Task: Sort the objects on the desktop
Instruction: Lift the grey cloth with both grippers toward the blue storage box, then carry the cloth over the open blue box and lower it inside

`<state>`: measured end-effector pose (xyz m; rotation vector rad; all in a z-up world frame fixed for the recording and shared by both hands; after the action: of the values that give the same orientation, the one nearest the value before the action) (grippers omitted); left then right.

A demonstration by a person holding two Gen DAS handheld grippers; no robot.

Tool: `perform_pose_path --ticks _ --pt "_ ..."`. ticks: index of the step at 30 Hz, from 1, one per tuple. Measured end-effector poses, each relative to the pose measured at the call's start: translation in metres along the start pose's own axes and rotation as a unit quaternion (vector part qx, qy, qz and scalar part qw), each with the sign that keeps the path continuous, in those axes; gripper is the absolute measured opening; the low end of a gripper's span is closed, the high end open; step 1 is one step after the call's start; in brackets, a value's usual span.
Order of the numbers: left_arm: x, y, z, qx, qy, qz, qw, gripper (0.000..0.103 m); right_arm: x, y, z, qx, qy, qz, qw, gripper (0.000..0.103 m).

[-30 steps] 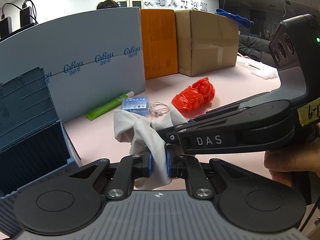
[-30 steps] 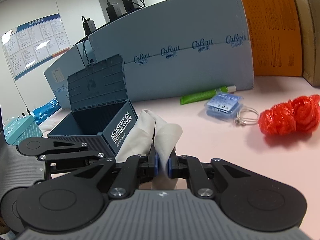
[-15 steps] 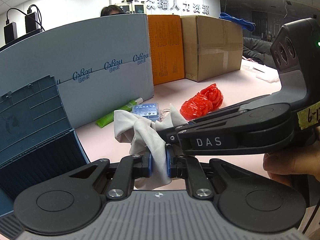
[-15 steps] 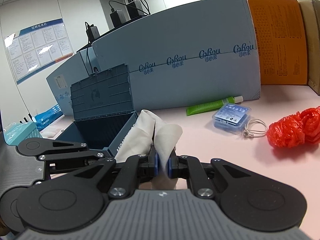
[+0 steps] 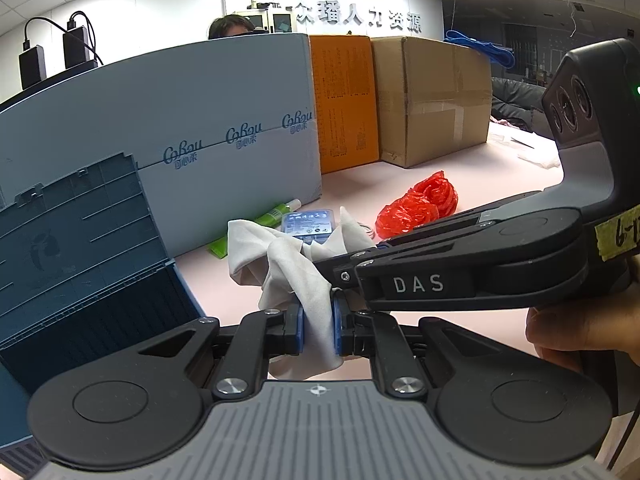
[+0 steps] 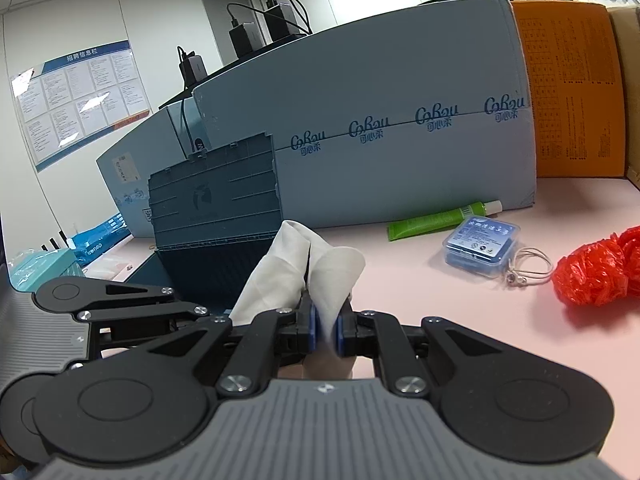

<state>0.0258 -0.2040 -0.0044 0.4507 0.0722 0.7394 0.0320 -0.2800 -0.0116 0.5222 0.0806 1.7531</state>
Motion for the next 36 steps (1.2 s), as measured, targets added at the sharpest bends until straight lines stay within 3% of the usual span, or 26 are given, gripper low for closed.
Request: perform_pose_path --ticks 36 --pt "0.058 0.025 0.002 -0.03 0.016 0.03 0.999 0.011 0.051 -0.032 0.017 -0.019 0.027 0.021 0.999 0.013"
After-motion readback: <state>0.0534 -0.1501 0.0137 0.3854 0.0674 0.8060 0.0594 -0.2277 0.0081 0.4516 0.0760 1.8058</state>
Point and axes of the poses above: each gripper's, at about its wrist camera, not at the fingertips, and y roughly against the way its jaws point, x to its left, z to its top, the point moved 10 cm from there along -y, roughly the way its jaws point, and after that the axes turned 7 degrees about -x, right-handed, at the moved point
